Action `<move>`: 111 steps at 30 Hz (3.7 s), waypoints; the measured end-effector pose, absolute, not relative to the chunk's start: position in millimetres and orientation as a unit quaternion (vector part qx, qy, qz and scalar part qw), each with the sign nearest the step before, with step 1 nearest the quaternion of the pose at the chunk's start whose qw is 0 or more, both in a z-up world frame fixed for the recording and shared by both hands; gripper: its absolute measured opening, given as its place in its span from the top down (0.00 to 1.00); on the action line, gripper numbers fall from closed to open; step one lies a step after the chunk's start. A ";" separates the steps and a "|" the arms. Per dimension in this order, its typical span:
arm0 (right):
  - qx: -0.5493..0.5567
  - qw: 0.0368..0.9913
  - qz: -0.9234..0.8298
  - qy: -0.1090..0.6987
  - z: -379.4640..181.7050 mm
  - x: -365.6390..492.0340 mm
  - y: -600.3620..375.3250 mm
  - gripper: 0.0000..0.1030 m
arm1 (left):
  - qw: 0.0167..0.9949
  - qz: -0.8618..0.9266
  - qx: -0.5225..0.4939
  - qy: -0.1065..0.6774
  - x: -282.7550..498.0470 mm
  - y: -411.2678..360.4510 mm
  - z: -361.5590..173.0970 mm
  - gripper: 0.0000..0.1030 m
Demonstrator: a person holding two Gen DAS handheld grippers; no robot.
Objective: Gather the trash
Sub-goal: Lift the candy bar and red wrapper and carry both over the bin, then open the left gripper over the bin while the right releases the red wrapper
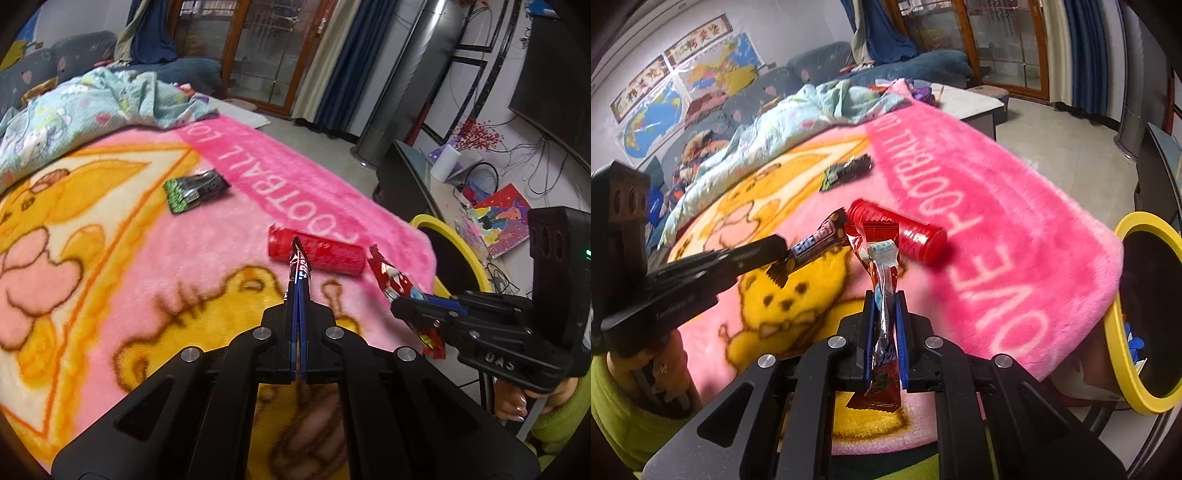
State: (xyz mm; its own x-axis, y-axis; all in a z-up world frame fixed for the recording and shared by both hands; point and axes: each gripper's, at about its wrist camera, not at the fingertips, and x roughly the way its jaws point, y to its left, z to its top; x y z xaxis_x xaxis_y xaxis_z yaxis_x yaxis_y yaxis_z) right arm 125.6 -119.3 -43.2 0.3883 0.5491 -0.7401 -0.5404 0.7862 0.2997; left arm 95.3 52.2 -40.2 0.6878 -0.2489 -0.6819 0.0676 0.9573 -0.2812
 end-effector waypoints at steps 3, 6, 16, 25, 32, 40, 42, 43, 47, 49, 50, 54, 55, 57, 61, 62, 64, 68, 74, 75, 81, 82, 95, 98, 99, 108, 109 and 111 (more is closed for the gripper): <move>0.016 0.840 0.321 0.437 -35.8 129.9 -128.1 0.90 | 0.917 -0.093 -0.115 0.371 92.7 45.7 -28.6 1.00; 0.028 0.847 0.312 0.430 -29.4 136.0 -137.9 0.90 | 0.922 -0.100 -0.110 0.358 93.8 37.4 -17.4 1.00; 0.067 0.872 0.272 0.402 -13.2 153.4 -177.8 0.90 | 0.924 -0.121 -0.092 0.350 108.0 8.9 -5.7 1.00; 0.102 0.880 0.246 0.393 -8.3 165.1 -208.3 0.90 | 0.917 -0.126 -0.062 0.372 121.5 -10.3 -18.1 1.00; 0.124 0.881 0.236 0.392 -7.0 171.3 -222.8 0.90 | 0.894 -0.116 0.012 0.432 131.4 -17.0 -56.0 0.61; 0.141 0.881 0.227 0.389 -4.9 174.4 -233.1 0.90 | 0.875 -0.136 0.076 0.458 138.2 -22.1 -84.7 0.42; 0.147 0.881 0.225 0.389 -4.6 175.4 -236.6 0.90 | 0.869 -0.142 0.091 0.465 141.5 -24.6 -89.7 0.42; 0.150 0.882 0.223 0.388 -3.7 175.8 -238.7 0.90 | 0.865 -0.146 0.098 0.469 143.2 -26.4 -93.3 0.42; 0.161 0.885 0.213 0.382 -0.8 178.2 -249.1 0.90 | 0.861 -0.153 0.117 0.471 146.3 -36.8 -97.7 0.59; 0.168 0.886 0.207 0.379 0.0 179.6 -255.4 0.90 | 0.860 -0.157 0.123 0.470 147.4 -42.6 -96.7 0.71; 0.171 0.887 0.204 0.378 0.2 180.3 -258.6 0.90 | 0.859 -0.158 0.122 0.471 148.3 -44.8 -96.3 0.78; 0.187 0.888 0.191 0.374 0.0 183.1 -272.9 0.90 | 0.860 -0.159 0.118 0.470 149.8 -55.1 -93.5 0.91; 0.191 0.888 0.188 0.373 0.4 184.1 -276.3 0.90 | 0.861 -0.162 0.114 0.469 150.2 -57.6 -91.8 0.91; 0.196 0.890 0.181 0.369 0.8 185.6 -284.1 0.90 | 0.861 -0.175 0.099 0.467 152.4 -62.9 -87.8 0.91; 0.209 0.893 0.160 0.364 -1.4 188.7 -302.9 0.90 | 0.864 -0.197 0.092 0.454 153.9 -81.6 -77.0 0.91; 0.213 0.894 0.155 0.363 -2.3 189.5 -307.7 0.90 | 0.864 -0.202 0.091 0.452 155.2 -86.0 -74.3 0.91; 0.218 0.896 0.142 0.360 -4.7 190.4 -317.7 0.90 | 0.864 -0.215 0.090 0.447 158.0 -97.5 -68.9 0.91; 0.232 0.895 0.122 0.360 -11.0 192.5 -336.6 0.90 | 0.863 -0.240 0.093 0.435 163.1 -122.2 -60.3 0.91; 0.245 0.896 0.086 0.360 -21.9 195.3 -362.3 0.90 | 0.856 -0.278 0.084 0.428 171.1 -159.4 -56.8 0.91; 0.245 0.896 0.082 0.360 -23.9 195.8 -365.7 0.90 | 0.855 -0.284 0.083 0.427 171.7 -163.7 -56.7 0.91; 0.261 0.891 0.053 0.367 -38.1 199.5 -389.7 0.90 | 0.847 -0.312 0.074 0.424 176.4 -195.3 -59.3 0.91; 0.262 0.891 0.048 0.368 -40.8 199.8 -393.6 0.90 | 0.845 -0.317 0.070 0.426 178.1 -199.8 -60.2 0.91; 0.284 0.878 0.009 0.385 -68.6 205.3 -431.1 0.89 | 0.833 -0.329 0.049 0.442 202.9 -234.6 -73.3 0.91; 0.292 0.874 0.004 0.389 -75.5 206.2 -437.1 0.89 | 0.831 -0.329 0.052 0.445 208.3 -242.8 -77.8 0.91; 0.295 0.872 0.003 0.391 -78.1 206.4 -439.1 0.87 | 0.831 -0.328 0.052 0.447 210.0 -245.0 -79.6 0.91; 0.320 0.858 -0.004 0.401 -88.7 209.0 -448.1 0.66 | 0.835 -0.312 0.044 0.450 224.0 -246.5 -87.2 0.57; 0.319 0.859 -0.007 0.401 -89.1 208.7 -448.9 0.65 | 0.836 -0.311 0.040 0.450 224.9 -245.1 -87.0 0.52; 0.318 0.859 -0.012 0.401 -89.4 207.9 -449.3 0.63 | 0.838 -0.306 0.030 0.450 226.5 -239.1 -86.0 0.41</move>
